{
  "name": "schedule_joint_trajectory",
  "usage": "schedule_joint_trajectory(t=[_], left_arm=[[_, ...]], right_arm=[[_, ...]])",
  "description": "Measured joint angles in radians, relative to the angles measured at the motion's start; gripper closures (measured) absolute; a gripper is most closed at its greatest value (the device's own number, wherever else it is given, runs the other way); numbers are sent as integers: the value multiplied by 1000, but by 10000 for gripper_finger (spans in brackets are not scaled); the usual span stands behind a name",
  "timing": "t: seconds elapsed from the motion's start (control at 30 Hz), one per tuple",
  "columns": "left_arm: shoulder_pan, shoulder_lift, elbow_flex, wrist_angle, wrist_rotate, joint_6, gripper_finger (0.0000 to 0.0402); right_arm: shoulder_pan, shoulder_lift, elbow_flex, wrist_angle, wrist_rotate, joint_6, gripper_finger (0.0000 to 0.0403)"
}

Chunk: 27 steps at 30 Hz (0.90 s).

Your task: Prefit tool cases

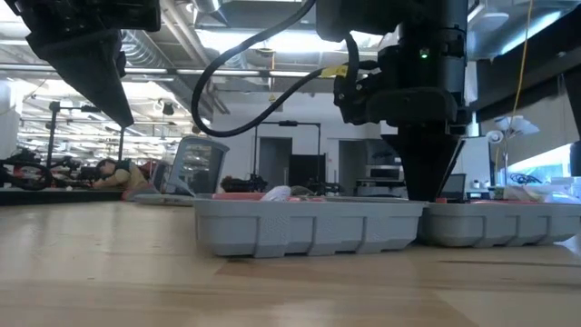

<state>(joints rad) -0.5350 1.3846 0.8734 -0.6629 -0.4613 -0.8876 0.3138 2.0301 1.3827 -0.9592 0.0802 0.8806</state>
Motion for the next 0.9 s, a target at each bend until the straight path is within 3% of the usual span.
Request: schedule_joint_trajectory(t=[0.23, 0.9], left_arm=[[0, 0, 0, 0, 0, 3, 401], [0, 0, 0, -2, -6, 4, 401]], right_arm=[[0, 2, -1, 0, -9, 0, 240], [0, 7, 39, -18, -1, -24, 255]])
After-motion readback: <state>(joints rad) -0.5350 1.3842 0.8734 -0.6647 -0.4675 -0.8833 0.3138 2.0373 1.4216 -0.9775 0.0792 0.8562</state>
